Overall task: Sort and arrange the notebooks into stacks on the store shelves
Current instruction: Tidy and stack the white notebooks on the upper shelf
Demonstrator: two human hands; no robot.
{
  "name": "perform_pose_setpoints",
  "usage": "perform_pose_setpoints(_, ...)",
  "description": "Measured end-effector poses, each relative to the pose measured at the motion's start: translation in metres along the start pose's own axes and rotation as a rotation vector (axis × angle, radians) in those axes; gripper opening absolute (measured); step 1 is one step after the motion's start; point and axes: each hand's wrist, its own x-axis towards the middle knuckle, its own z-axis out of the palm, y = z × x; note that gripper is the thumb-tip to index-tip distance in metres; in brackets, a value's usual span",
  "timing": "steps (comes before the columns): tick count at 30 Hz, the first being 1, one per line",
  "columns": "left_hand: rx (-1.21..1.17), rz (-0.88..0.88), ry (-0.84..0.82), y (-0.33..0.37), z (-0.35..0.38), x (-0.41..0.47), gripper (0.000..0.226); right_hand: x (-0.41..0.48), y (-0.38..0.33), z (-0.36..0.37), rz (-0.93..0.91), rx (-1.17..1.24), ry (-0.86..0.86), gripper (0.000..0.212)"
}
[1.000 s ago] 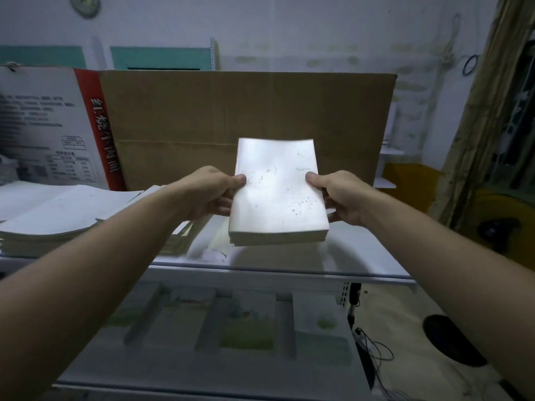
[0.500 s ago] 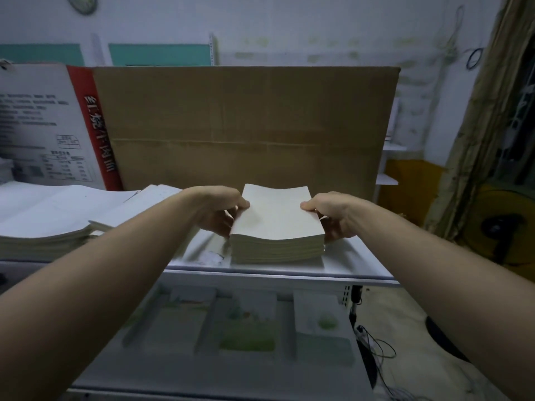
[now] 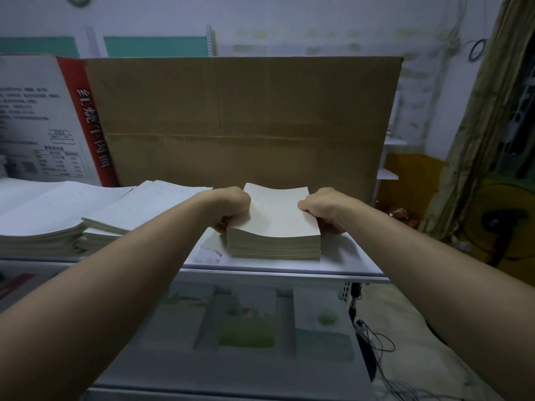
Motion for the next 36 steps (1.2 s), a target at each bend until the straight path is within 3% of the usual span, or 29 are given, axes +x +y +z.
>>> perform_pose_setpoints(4,0.090,0.009,0.032,0.005,0.009,-0.005,0.039,0.006,0.005,0.001,-0.047,-0.220,0.155,0.020)
perform_pose_setpoints(13,0.090,0.026,0.067,0.009,0.010,-0.008,0.029,0.004,0.010,-0.001,-0.086,-0.198,0.124,0.023)
perform_pose_setpoints(22,0.021,0.033,-0.004,0.005,-0.009,-0.017,0.027,-0.002,0.005,-0.003,-0.147,-0.403,0.165,0.037)
perform_pose_setpoints(26,0.057,0.158,0.148,-0.011,-0.062,-0.034,0.033,-0.018,-0.021,-0.007,-0.347,-0.628,0.299,0.048)
perform_pose_setpoints(31,0.306,0.232,0.322,-0.065,-0.143,-0.052,0.034,-0.054,-0.083,0.048,-0.558,-0.359,0.052,0.046)
perform_pose_setpoints(33,0.342,0.265,0.340,-0.092,-0.165,-0.059,0.028,-0.063,-0.104,0.083,-0.531,-0.226,-0.091,0.047)
perform_pose_setpoints(36,0.362,0.331,0.387,-0.127,-0.189,-0.055,0.032,-0.065,-0.124,0.131,-0.335,-0.122,-0.218,0.050)
